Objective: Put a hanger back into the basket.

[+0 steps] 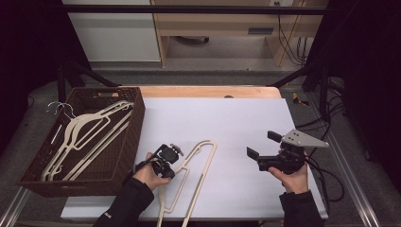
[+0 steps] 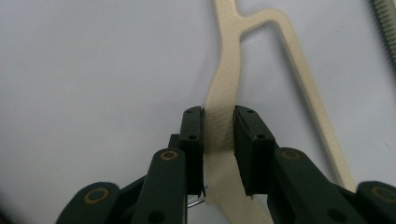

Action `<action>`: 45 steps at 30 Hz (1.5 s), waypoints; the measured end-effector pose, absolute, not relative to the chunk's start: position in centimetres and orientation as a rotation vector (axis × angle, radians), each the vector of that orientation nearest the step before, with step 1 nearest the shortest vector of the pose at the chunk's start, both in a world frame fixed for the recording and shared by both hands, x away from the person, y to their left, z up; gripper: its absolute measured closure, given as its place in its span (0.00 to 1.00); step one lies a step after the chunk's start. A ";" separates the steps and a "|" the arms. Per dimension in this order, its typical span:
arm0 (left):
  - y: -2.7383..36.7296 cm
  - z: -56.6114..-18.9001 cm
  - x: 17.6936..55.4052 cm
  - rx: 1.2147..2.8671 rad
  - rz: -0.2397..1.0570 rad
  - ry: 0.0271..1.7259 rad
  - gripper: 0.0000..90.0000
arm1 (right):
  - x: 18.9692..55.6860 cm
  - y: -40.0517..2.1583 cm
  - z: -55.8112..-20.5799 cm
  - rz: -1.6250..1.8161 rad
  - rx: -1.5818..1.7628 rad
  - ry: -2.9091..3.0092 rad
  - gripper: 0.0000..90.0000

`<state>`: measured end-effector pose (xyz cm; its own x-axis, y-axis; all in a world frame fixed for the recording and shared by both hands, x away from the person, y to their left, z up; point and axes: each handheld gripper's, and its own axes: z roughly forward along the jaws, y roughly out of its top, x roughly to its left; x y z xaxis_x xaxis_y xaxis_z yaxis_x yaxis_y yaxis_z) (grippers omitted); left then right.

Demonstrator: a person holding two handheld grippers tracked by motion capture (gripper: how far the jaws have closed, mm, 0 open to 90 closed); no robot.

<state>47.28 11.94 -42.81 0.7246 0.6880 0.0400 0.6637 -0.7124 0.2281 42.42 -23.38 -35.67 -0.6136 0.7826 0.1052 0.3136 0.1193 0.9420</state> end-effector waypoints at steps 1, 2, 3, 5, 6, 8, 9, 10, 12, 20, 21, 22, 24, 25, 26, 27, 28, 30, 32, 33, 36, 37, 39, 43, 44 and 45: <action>11.9 -42.4 47.2 2.742 0.186 1.072 0.82 | 42.4 -23.4 -35.7 1.505 1.061 1.986 0.04; 11.9 -41.9 47.1 2.744 0.211 1.055 0.82 | 42.4 -23.4 -35.7 1.503 1.058 1.987 0.04; 11.9 -41.3 47.1 2.744 0.236 1.051 0.82 | 42.4 -23.4 -35.7 1.500 1.057 1.987 0.04; 11.9 -40.1 47.1 2.756 0.276 1.019 0.82 | 42.4 -23.4 -35.7 1.501 1.061 1.984 0.04; 11.9 -39.4 47.0 2.754 0.304 1.012 0.82 | 42.4 -23.4 -35.7 1.502 1.059 1.985 0.04; 11.9 -38.2 46.9 2.749 0.347 0.990 0.82 | 42.4 -23.5 -35.6 1.502 1.055 1.989 0.04; 12.0 -37.3 46.9 2.749 0.375 0.981 0.82 | 42.4 -23.5 -35.6 1.503 1.058 1.986 0.04; 12.0 -36.8 46.8 2.746 0.385 0.973 0.82 | 42.4 -23.5 -35.6 1.505 1.062 1.981 0.04; 12.1 -35.5 46.7 2.742 0.421 0.958 0.82 | 42.4 -23.6 -35.6 1.506 1.055 1.982 0.04; 12.4 -30.0 45.9 2.729 0.590 0.912 0.82 | 42.3 -23.6 -35.5 1.511 1.060 1.978 0.04; 12.4 -29.5 45.8 2.731 0.605 0.911 0.82 | 42.3 -23.6 -35.5 1.512 1.062 1.976 0.04; 12.5 -28.7 45.7 2.720 0.635 0.906 0.82 | 42.3 -23.6 -35.5 1.509 1.062 1.975 0.04; 12.7 -27.1 45.4 2.708 0.680 0.897 0.82 | 42.3 -23.6 -35.5 1.511 1.063 1.974 0.04; 12.8 -26.4 45.3 2.704 0.704 0.902 0.82 | 42.3 -23.6 -35.5 1.511 1.062 1.975 0.04; 13.0 -25.6 45.2 2.706 0.727 0.901 0.82 | 42.3 -23.6 -35.5 1.513 1.063 1.974 0.04; 13.2 -25.0 45.1 2.689 0.756 0.907 0.82 | 42.3 -23.6 -35.5 1.513 1.063 1.974 0.04; 13.4 -24.3 45.1 2.686 0.772 0.917 0.82 | 42.3 -23.6 -35.5 1.513 1.063 1.973 0.04; 14.1 -23.2 45.1 2.660 0.808 0.934 0.82 | 42.3 -23.6 -35.4 1.515 1.061 1.972 0.04; 14.7 -22.2 45.1 2.634 0.848 0.948 0.82 | 42.3 -23.7 -35.4 1.514 1.059 1.972 0.04; 15.1 -21.7 45.1 2.625 0.867 0.951 0.82 | 42.3 -23.7 -35.4 1.514 1.060 1.973 0.04; 16.2 -20.6 45.3 2.587 0.911 0.980 0.82 | 42.3 -23.6 -35.5 1.511 1.062 1.975 0.04; 16.6 -20.4 45.3 2.559 0.914 1.000 0.82 | 42.3 -23.6 -35.5 1.511 1.061 1.976 0.04; 17.6 -19.8 45.5 2.529 0.922 1.027 0.82 | 42.3 -23.6 -35.5 1.514 1.062 1.975 0.04; 19.7 -18.9 45.9 2.494 0.949 1.081 0.82 | 42.3 -23.6 -35.5 1.513 1.062 1.975 0.04; 20.3 -18.7 46.0 2.484 0.955 1.093 0.82 | 42.3 -23.6 -35.5 1.511 1.062 1.975 0.04; 20.9 -18.4 46.1 2.471 0.957 1.110 0.82 | 42.3 -23.6 -35.5 1.511 1.060 1.976 0.04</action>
<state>46.12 20.90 -18.42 0.4888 0.7410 0.4605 0.5644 -0.6711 0.4807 42.34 -23.63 -35.51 -0.6126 0.7830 0.1077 0.3093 0.1121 0.9443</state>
